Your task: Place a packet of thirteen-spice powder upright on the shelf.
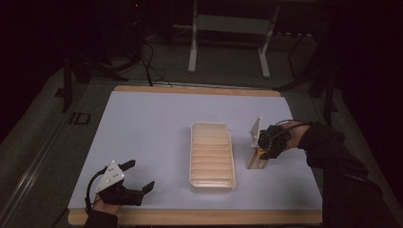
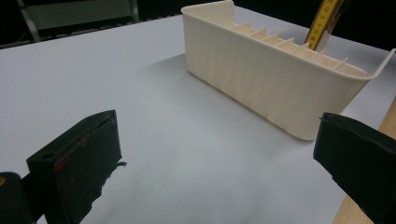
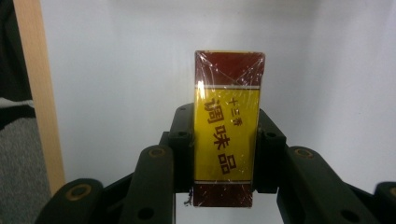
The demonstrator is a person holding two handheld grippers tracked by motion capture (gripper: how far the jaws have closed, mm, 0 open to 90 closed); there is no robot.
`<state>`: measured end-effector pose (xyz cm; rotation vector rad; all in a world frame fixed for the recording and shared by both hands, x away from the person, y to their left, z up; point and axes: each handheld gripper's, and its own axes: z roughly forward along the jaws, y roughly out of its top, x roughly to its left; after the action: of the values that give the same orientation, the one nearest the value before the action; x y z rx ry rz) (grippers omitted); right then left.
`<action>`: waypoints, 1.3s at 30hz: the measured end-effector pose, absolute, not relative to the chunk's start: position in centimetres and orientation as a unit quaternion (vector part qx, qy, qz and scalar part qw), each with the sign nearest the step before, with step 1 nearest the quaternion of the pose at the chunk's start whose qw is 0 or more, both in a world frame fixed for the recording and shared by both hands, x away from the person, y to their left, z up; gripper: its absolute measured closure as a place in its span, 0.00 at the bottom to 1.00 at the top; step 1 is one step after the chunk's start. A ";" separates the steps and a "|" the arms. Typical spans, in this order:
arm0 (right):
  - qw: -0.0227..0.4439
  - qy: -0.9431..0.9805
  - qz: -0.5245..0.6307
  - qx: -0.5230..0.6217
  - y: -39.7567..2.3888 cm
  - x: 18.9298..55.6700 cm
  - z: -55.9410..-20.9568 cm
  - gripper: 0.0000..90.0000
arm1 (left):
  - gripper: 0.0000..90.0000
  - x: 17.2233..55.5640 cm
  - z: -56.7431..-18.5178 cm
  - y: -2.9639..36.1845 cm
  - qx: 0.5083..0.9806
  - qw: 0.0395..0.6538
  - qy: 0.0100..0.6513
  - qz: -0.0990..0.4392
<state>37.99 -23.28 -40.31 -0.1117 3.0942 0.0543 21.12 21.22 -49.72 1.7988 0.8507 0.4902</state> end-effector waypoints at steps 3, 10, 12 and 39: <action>0.023 0.999 0.022 -0.028 -23.3 37.9 -39.8 0.75 | 0.01 21.1 -49.7 21.2 0.751 0.519 0.355 0.205; 0.014 1.000 0.020 -0.005 -23.2 37.6 -38.2 0.75 | 0.01 21.2 -49.7 21.2 0.750 0.519 0.355 0.205; 0.016 1.000 0.022 -0.003 -23.1 37.5 -37.6 0.75 | 0.01 21.2 -49.7 21.2 0.750 0.518 0.356 0.205; 0.061 0.995 0.070 -0.028 -20.6 38.3 -32.1 0.75 | 0.01 21.1 -49.7 21.2 0.751 0.519 0.354 0.204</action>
<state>38.26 -20.60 -32.09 -0.0838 3.0113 0.2111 21.09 21.25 -49.69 1.8005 0.8491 0.4890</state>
